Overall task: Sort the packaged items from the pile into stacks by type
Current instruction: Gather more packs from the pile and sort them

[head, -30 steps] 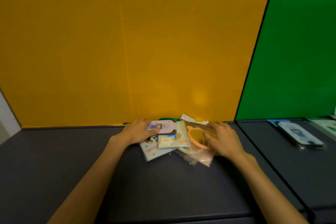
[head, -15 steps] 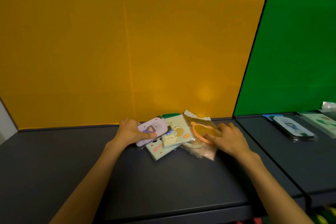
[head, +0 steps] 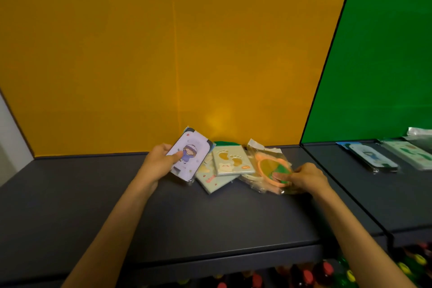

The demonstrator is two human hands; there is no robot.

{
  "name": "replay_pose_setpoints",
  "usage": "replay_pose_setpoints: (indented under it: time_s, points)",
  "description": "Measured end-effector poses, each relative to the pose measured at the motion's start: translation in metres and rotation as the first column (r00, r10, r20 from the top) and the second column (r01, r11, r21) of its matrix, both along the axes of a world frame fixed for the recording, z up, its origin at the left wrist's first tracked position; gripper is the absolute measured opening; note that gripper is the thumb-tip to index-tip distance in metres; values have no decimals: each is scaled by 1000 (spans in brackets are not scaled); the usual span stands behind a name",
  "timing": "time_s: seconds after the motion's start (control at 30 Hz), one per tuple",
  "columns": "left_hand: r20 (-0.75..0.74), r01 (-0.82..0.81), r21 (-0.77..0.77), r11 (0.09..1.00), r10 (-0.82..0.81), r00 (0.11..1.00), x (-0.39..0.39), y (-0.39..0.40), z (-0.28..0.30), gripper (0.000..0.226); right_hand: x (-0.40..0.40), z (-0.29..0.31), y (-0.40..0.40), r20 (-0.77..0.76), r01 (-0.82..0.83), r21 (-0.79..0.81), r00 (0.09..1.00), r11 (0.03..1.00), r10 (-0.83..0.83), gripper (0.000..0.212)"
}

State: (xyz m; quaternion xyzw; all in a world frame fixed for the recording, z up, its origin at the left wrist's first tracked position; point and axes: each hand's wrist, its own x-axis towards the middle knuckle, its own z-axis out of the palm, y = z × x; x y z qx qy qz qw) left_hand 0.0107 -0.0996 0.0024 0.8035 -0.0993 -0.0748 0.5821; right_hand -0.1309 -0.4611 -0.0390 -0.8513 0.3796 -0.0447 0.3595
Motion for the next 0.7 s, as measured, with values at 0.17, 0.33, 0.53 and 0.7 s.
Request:
replay_pose_setpoints:
  time_s: [0.17, 0.33, 0.53, 0.7]
  points:
    - [-104, 72, -163, 984, -90, 990, -26, -19, 6, 13, -25, 12, 12, 145, 13, 210, 989, 978, -44, 46]
    - [-140, 110, -223, 969, -144, 980, -46, -57, 7, 17, -62, 17, -1, 369, -33, 479, 915, 877, -167, 30]
    - [-197, 152, -312, 938, -220, 956, -89, -111, 8, 20, -118, 28, -34, 458, -31, 544, 848, 838, -265, 17]
    - [-195, 171, -331, 928, -244, 950, -140, -170, 7, 15, -176, 30, -73, 561, -106, 528, 788, 843, -253, 11]
